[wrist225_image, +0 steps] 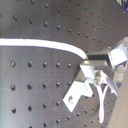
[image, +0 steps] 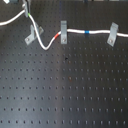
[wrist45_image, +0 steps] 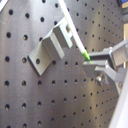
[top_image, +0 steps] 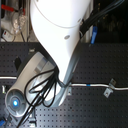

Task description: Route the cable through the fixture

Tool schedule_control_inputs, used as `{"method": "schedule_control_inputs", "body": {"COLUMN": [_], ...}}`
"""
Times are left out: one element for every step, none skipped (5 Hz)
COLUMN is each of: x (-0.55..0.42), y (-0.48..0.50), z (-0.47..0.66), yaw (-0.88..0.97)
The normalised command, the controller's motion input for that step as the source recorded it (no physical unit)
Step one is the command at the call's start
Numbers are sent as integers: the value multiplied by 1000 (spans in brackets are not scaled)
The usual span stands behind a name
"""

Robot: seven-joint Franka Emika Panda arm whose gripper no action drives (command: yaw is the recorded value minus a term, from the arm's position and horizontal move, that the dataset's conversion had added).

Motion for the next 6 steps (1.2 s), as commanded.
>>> {"method": "schedule_control_inputs", "body": {"x": [-59,216,266,101,137,142], "y": [187,156,36,-91,-123,-127], "z": [154,183,231,188,234,250], "yaw": [0,0,0,0,0,0]}}
